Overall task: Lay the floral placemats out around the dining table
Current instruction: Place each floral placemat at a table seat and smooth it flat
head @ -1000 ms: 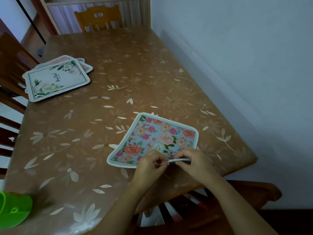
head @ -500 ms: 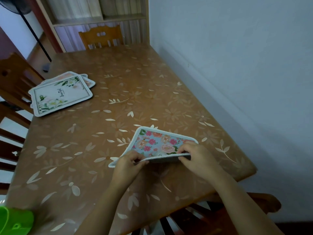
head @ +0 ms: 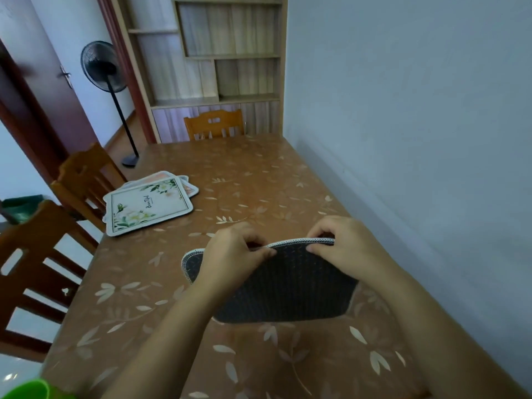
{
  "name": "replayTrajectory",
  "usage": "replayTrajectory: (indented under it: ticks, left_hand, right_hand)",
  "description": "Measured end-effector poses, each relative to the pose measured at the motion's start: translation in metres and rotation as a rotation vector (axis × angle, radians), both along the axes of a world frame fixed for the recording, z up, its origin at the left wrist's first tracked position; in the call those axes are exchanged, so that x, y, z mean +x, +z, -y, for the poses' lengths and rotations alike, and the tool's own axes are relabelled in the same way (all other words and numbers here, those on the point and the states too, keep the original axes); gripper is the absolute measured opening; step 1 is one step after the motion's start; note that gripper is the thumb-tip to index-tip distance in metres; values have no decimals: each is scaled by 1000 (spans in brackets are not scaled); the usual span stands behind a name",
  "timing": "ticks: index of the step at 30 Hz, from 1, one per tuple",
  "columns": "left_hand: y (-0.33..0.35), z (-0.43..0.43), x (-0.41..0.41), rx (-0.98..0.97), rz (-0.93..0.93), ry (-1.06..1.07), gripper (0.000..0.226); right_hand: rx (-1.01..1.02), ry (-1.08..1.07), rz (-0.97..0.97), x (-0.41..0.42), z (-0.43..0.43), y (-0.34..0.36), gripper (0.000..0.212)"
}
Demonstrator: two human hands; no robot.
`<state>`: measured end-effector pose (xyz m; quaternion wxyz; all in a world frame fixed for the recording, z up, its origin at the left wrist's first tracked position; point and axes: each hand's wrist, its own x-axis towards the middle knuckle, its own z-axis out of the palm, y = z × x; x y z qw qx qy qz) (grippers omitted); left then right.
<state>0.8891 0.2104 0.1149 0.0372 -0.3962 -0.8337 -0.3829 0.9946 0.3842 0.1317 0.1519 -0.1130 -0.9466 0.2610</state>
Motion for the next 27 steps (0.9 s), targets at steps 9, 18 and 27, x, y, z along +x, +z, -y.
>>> replayTrajectory:
  ticks: [9, 18, 27]
  left_hand:
    - [43, 42, -19, -182, 168, 8, 6]
    - [38, 49, -46, -272, 247, 9, 2]
    - [30, 13, -89, -62, 79, 154, 5]
  right_hand:
    - [-112, 90, 24, -18, -3, 29, 28]
    - [-103, 141, 84, -51, -3, 18, 32]
    - [-99, 14, -227, -103, -15, 4, 11]
